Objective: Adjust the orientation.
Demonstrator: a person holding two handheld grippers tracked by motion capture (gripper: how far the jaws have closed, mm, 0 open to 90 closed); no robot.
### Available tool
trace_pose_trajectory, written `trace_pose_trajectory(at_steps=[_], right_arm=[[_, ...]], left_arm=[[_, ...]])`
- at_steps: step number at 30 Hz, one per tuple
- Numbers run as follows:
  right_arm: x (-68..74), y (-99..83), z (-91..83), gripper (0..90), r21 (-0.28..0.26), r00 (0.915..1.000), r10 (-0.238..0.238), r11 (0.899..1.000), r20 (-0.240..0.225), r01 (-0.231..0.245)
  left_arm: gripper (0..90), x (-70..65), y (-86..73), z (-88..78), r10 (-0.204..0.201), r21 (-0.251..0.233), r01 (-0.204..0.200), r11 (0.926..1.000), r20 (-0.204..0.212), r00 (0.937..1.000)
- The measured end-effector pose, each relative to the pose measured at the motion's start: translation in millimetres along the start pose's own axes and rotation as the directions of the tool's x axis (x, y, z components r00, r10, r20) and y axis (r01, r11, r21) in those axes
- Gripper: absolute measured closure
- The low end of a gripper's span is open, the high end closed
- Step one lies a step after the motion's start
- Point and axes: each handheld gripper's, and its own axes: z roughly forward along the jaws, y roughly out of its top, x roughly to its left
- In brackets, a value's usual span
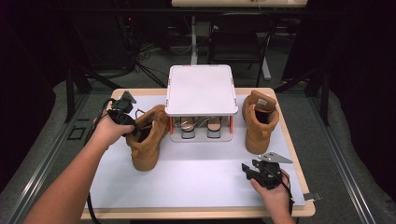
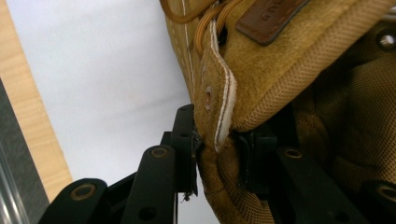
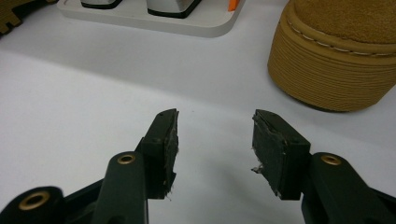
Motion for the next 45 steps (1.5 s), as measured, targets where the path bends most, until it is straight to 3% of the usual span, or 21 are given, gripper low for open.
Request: trace_pose_trajectory(at_steps=[3, 10, 15, 18, 29, 33, 39, 44, 45], right_arm=[[-0.2, -0.3, 0.6, 50.0, 0.001, 1.0000, 0.000, 1.000, 0.000, 0.000], [-0.9, -0.5, 1.0, 49.9, 0.002, 1.0000, 0.007, 1.000, -0.004, -0.007], [-0.1, -0.9, 2.5, 49.9, 0.009, 1.0000, 0.002, 1.000, -0.005, -0.002], [0.7, -0.9, 2.6, 49.9, 0.008, 1.0000, -0.002, 1.000, -0.006, 0.002], [1.3, -1.3, 3.2, 49.8, 0.012, 0.9999, 0.002, 1.000, -0.010, -0.002], [1.3, -1.4, 3.7, 49.8, 0.013, 1.0000, -0.001, 1.000, -0.008, 0.001], [1.4, -1.3, 3.9, 49.8, 0.019, 0.9999, -0.003, 1.000, -0.010, 0.003], [1.3, -1.4, 3.9, 49.8, 0.011, 1.0000, 0.000, 1.000, -0.010, 0.000], [1.3, -1.3, 3.6, 49.8, 0.013, 1.0000, 0.002, 1.000, -0.009, -0.002]], left_arm=[[70.9, -0.7, 4.2, 1.2, -0.008, 0.042, 0.008, 0.9991, -0.007, 0.9999], [69.3, -3.7, 8.3, 9.0, 0.027, 0.097, -0.024, 0.9950, -0.026, 0.9993], [69.2, -4.4, 9.6, 12.0, 0.025, 0.115, -0.021, 0.9932, -0.033, 0.9991], [69.3, -4.4, 9.3, 16.3, 0.045, 0.127, -0.041, 0.9911, -0.033, 0.9984], [70.5, -2.4, 5.9, 29.9, 0.057, 0.146, -0.055, 0.9877, -0.006, 0.9984], [73.6, -1.7, 5.0, 29.3, 0.051, 0.137, -0.051, 0.9892, 0.003, 0.9987], [79.7, -1.2, 3.6, 27.3, 0.011, 0.128, -0.014, 0.9917, 0.026, 0.9996], [81.2, -7.5, 2.2, 25.6, 0.004, 0.152, -0.009, 0.9883, 0.033, 0.9994], [81.4, -8.3, 1.3, 25.8, -0.014, 0.154, 0.006, 0.9880, 0.047, 0.9988]])
